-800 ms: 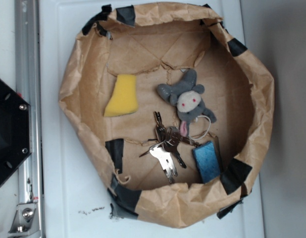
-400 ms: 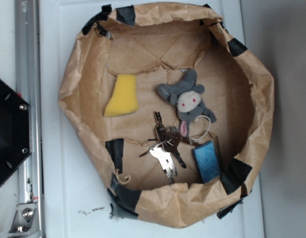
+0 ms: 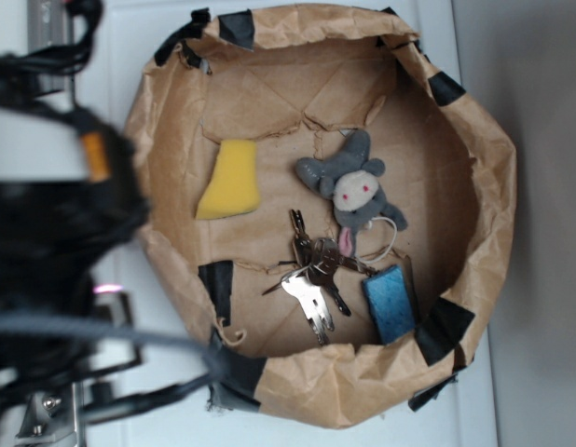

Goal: Grab the silver keys.

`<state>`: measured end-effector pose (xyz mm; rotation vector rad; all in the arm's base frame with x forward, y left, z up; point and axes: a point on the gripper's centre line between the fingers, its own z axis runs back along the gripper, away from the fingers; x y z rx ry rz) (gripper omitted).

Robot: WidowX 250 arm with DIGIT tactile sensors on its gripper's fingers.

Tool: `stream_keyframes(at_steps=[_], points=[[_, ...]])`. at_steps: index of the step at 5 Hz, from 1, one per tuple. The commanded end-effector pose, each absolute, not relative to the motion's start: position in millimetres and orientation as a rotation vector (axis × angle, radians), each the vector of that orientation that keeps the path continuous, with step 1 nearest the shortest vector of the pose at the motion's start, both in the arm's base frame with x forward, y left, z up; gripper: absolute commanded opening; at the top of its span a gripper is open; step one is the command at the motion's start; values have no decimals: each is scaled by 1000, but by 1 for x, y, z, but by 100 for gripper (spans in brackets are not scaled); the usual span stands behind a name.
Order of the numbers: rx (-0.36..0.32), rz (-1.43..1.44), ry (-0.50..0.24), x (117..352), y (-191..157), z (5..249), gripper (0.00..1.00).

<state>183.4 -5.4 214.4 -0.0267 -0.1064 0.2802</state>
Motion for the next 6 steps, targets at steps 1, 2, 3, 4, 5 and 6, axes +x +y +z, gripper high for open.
stream_keyframes(at_steps=[1,2,3,4,5,6], points=[[-65,400,-212,216,31,189,100],[-108,370,-206,220,31,177,100],[-108,370,-206,220,31,177,100],[-108,370,-206,220,31,177,100],[-108,370,-206,220,31,177,100],[-108,370,-206,220,31,177,100]])
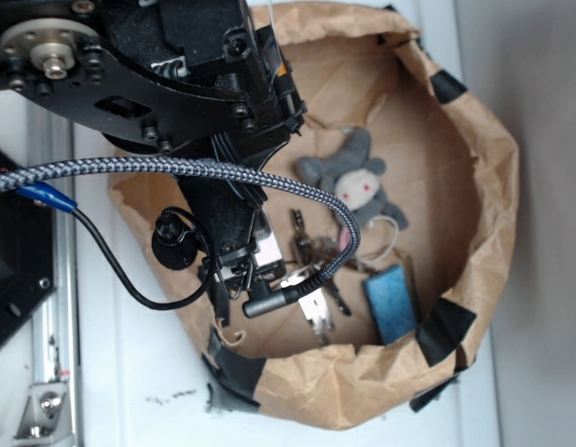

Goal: Grab the silver keys.

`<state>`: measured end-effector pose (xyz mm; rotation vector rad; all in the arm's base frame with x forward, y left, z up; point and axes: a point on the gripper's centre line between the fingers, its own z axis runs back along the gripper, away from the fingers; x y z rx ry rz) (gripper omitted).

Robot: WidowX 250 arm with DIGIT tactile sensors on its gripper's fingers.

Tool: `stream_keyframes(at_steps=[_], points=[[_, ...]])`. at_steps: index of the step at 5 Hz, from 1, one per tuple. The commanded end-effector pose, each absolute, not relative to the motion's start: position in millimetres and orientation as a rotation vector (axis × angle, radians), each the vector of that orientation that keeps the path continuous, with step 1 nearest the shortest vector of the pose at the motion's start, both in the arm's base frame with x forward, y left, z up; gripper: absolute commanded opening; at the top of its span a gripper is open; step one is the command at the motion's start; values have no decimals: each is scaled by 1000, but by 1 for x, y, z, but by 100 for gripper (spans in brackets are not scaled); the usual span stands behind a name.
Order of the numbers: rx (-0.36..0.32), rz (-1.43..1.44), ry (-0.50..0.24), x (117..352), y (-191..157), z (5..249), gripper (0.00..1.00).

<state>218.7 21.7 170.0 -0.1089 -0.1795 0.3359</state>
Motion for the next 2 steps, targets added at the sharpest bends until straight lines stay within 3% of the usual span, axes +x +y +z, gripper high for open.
stream_keyframes(at_steps=[1,2], points=[[-53,417,-240,231,28,144,100],[-13,422,-257,235,24,127,100]])
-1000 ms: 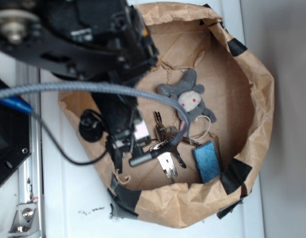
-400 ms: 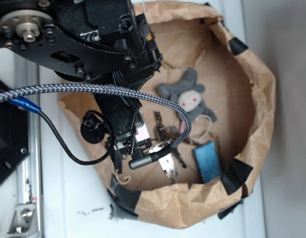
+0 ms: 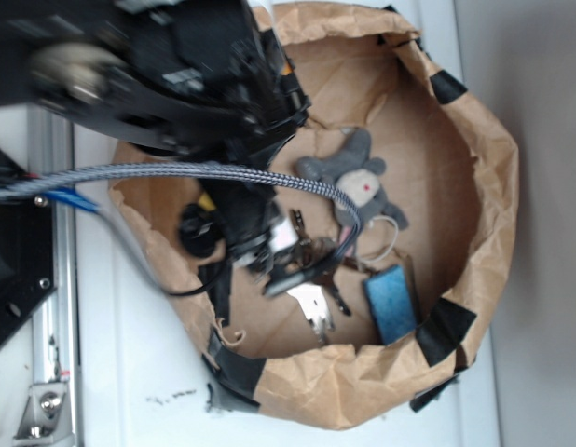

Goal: Grab the silver keys.

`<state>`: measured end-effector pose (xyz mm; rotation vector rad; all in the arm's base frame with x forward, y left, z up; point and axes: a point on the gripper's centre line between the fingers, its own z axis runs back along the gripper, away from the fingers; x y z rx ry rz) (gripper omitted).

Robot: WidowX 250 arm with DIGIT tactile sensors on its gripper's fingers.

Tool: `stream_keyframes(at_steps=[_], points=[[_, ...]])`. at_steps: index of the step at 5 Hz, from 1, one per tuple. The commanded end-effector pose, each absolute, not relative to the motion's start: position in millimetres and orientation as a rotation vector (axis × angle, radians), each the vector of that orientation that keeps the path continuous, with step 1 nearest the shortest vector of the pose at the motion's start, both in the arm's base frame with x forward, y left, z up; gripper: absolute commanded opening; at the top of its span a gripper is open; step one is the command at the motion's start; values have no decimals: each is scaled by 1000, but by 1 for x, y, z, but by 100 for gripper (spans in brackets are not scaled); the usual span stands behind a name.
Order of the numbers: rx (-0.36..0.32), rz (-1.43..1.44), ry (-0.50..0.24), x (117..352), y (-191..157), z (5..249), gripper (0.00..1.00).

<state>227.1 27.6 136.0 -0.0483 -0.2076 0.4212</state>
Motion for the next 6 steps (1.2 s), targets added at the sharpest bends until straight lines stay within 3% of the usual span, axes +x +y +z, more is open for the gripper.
stream_keyframes(at_steps=[1,3,5,6], points=[[5,454,-267,244,15,114,100],[-7,474,-242,254,-15,100,100],[-88,503,-217,265,-30,93,100],[-91,510,-190,270,-33,85,100]])
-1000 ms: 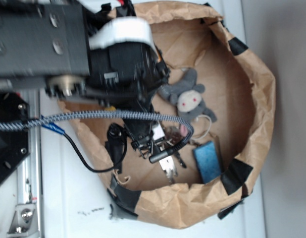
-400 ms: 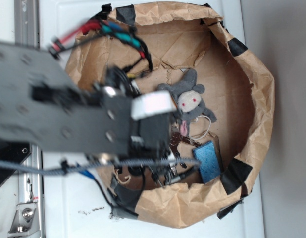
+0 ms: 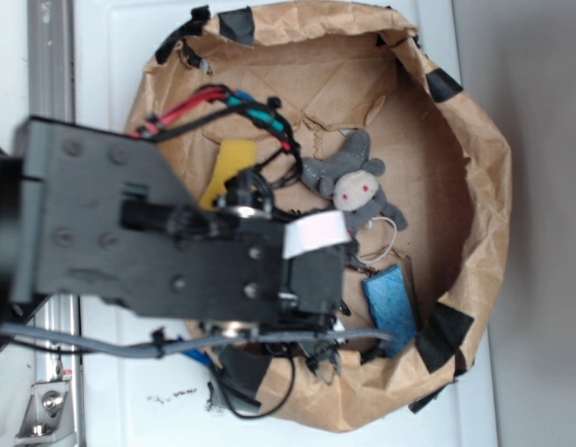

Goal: Grab the silver keys.

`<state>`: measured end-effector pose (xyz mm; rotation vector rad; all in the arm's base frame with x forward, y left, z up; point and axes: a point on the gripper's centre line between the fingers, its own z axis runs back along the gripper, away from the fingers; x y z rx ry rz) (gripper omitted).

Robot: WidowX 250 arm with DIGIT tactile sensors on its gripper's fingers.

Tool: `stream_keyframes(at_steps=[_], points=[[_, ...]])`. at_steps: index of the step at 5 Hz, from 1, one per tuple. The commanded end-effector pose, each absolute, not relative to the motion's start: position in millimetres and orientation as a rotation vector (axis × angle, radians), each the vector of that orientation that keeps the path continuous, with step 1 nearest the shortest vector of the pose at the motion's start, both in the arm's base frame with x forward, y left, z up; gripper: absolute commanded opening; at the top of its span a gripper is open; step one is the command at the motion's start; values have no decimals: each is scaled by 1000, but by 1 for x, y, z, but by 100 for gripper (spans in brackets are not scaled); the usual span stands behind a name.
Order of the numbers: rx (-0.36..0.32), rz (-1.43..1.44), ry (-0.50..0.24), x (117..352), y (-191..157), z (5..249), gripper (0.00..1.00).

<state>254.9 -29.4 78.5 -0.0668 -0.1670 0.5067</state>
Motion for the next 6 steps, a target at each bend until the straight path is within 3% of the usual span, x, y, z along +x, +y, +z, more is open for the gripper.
stream_keyframes(at_steps=[1,2,3,5,6], points=[[-61,506,-178,271,-34,73,100],[-48,507,-126,267,-30,67,0],[-42,519,-103,267,-25,61,0],[-88,540,-76,277,-12,83,0],[-88,631,-132,281,21,134,0]])
